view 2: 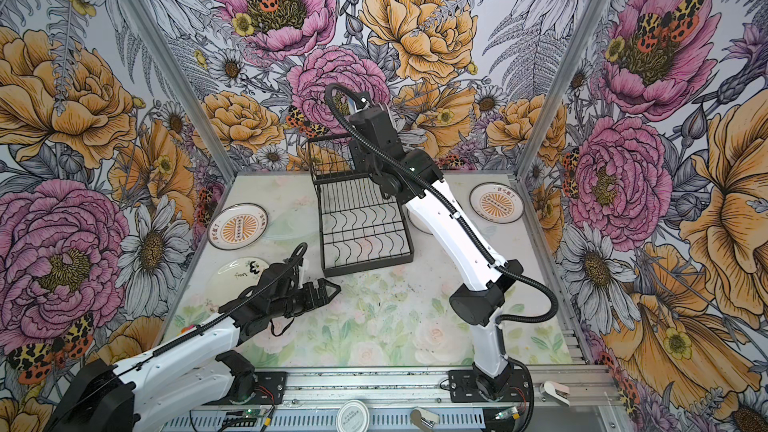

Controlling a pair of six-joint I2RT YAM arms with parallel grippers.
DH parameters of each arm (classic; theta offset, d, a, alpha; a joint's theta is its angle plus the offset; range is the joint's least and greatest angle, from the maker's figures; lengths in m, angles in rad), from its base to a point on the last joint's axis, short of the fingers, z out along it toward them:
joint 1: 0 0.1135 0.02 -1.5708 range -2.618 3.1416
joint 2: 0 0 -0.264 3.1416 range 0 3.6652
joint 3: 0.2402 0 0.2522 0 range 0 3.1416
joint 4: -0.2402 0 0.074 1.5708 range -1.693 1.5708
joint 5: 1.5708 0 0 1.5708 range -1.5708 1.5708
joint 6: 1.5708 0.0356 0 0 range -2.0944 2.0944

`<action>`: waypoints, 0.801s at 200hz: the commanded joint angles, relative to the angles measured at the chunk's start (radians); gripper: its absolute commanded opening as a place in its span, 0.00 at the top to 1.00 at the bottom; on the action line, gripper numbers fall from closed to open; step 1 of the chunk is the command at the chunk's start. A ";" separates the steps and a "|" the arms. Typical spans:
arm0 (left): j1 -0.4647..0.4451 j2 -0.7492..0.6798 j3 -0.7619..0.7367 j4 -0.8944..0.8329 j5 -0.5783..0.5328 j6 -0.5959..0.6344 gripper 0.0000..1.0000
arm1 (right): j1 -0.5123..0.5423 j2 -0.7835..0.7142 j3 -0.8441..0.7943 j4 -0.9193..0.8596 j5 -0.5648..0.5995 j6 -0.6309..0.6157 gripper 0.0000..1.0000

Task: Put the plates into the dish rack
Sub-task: 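Carry the upright striped plate over the rack and lower it into a slot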

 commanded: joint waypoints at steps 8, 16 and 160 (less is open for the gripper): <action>0.016 -0.018 -0.015 0.019 -0.022 -0.007 0.01 | -0.014 0.103 0.136 0.060 0.059 -0.057 1.00; 0.017 -0.023 -0.017 0.015 -0.021 -0.007 0.01 | -0.018 0.131 0.165 0.065 0.066 -0.064 1.00; 0.032 -0.044 -0.030 -0.001 -0.022 -0.021 0.01 | -0.096 0.255 0.220 0.138 0.002 -0.017 1.00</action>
